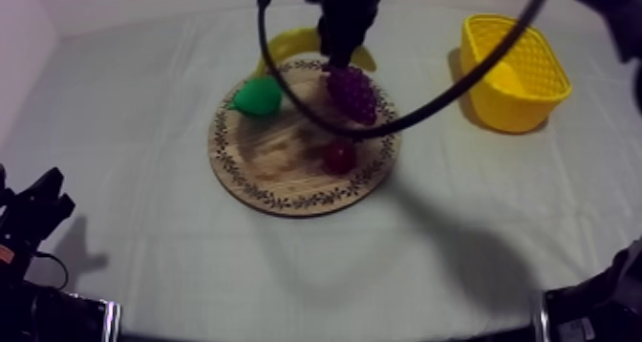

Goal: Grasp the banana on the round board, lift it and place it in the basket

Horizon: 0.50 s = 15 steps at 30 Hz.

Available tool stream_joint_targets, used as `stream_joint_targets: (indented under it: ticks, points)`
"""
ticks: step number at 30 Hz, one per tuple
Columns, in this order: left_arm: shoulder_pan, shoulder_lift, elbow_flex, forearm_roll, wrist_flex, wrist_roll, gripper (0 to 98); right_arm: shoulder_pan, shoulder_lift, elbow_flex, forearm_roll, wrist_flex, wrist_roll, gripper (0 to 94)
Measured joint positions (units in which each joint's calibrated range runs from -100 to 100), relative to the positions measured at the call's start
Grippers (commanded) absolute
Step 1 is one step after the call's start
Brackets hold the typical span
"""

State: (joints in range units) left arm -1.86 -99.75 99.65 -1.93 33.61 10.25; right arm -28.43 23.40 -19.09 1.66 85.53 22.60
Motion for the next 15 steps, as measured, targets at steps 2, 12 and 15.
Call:
stream_joint_targets:
  ticks: [2, 12, 15]
  points:
    - [0.0, 0.0, 0.0, 0.00, -0.1, 0.0, 0.0, 0.6, -4.4, 1.9, 0.3, 0.2, -1.0, 6.8]
    - [0.0, 0.0, 0.0, 0.00, -0.1, 0.0, 0.0, 5.5, -23.3, 9.0, 2.9, -0.1, -7.7, 6.6]
    - [0.0, 0.0, 0.0, 0.00, -0.1, 0.0, 0.0, 7.7, -27.3, 10.1, 4.2, -0.7, -9.9, 6.4]
